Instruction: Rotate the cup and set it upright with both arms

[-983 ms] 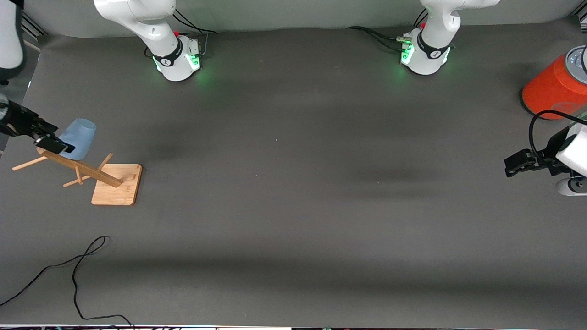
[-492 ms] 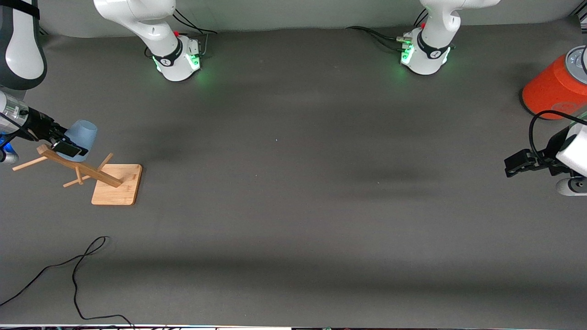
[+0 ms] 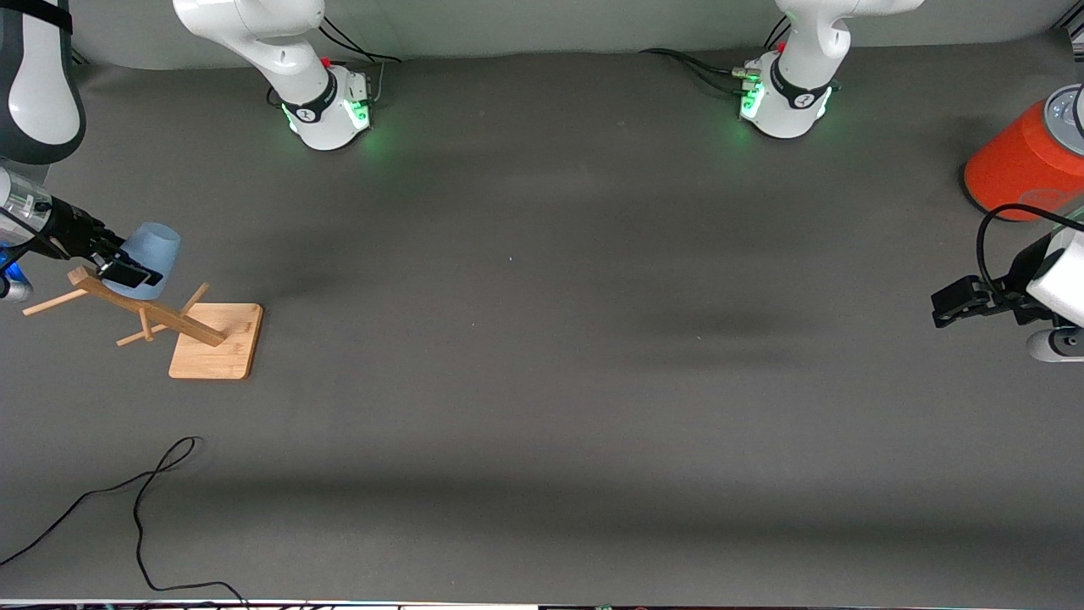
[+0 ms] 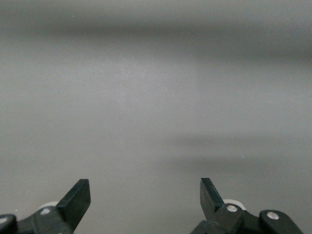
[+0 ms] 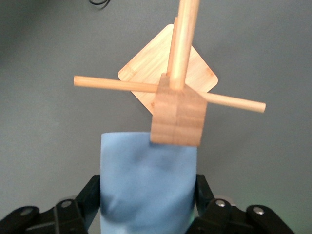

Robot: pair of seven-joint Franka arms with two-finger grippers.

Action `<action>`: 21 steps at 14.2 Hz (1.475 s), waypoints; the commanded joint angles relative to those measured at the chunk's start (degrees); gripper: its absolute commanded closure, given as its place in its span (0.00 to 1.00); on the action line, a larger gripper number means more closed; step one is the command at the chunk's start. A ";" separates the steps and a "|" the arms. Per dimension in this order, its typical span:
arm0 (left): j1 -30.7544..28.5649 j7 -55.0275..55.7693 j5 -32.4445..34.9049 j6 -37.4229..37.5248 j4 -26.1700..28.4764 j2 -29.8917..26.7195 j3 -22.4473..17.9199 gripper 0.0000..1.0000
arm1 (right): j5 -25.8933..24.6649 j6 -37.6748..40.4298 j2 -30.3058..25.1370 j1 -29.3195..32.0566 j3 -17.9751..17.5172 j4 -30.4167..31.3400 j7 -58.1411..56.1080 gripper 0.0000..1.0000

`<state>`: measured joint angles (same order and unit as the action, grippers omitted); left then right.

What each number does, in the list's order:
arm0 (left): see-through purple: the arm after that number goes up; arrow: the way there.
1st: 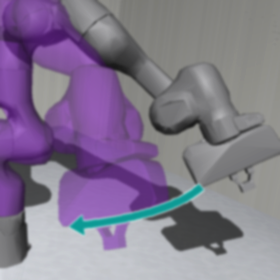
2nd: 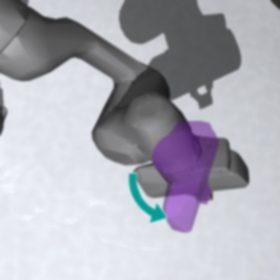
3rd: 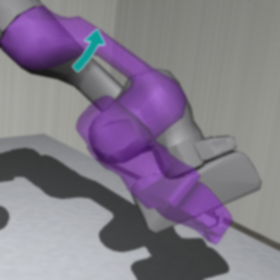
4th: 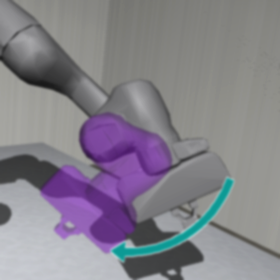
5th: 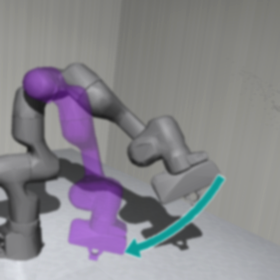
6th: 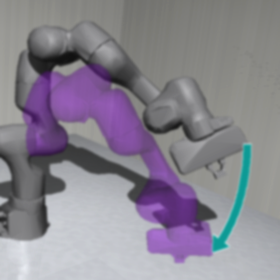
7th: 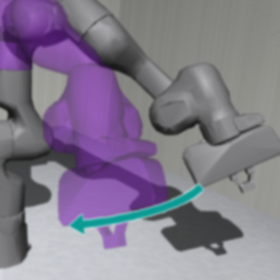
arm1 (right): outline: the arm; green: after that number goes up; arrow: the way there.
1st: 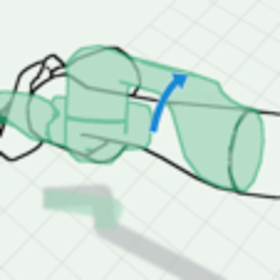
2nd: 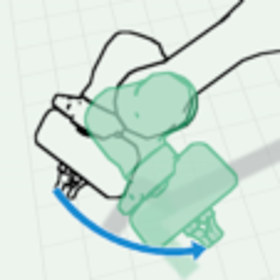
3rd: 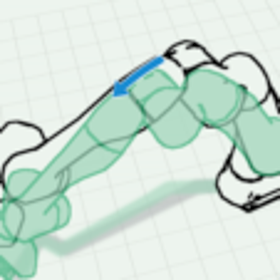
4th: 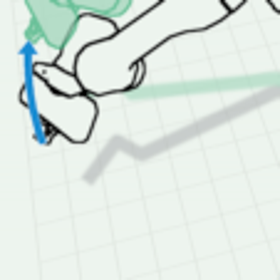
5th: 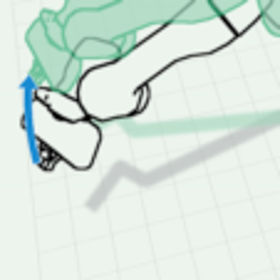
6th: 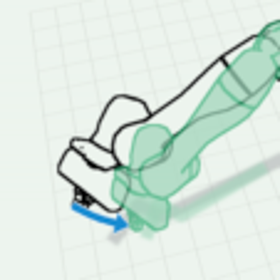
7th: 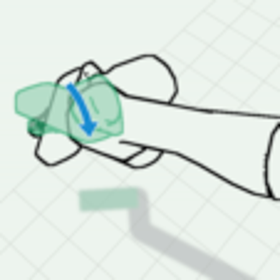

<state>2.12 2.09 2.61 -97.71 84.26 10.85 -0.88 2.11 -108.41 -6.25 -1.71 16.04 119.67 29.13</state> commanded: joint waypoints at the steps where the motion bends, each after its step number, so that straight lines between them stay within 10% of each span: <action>1: 0.43 0.28 -0.15 0.07 -1.20 0.67 -0.35 0.00 | 0.52 4.42 -4.90 -0.58 0.39 0.39 2.24 0.62; 6: 0.43 0.28 -0.15 0.07 -1.20 0.67 -0.35 0.00 | 0.26 13.21 -12.19 -3.38 -2.06 0.39 15.66 0.62; 11: 0.17 0.28 -0.33 0.07 -1.20 0.67 -0.35 0.00 | 0.52 15.25 -13.80 -21.01 -2.95 -1.97 41.04 0.62; 16: 0.17 0.28 -0.41 0.07 -1.20 0.67 -0.35 0.00 | 0.70 13.84 2.60 -40.80 -2.86 -18.10 68.29 0.62; 21: 0.08 0.28 -0.59 0.07 -1.20 0.67 -0.35 0.00 | 5.52 13.84 24.84 -47.68 -2.95 -40.44 85.54 0.62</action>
<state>2.09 2.09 2.60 -97.71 84.22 10.96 -1.01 5.10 -96.86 7.48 -48.87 12.21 91.79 109.57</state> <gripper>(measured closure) 0.000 0.194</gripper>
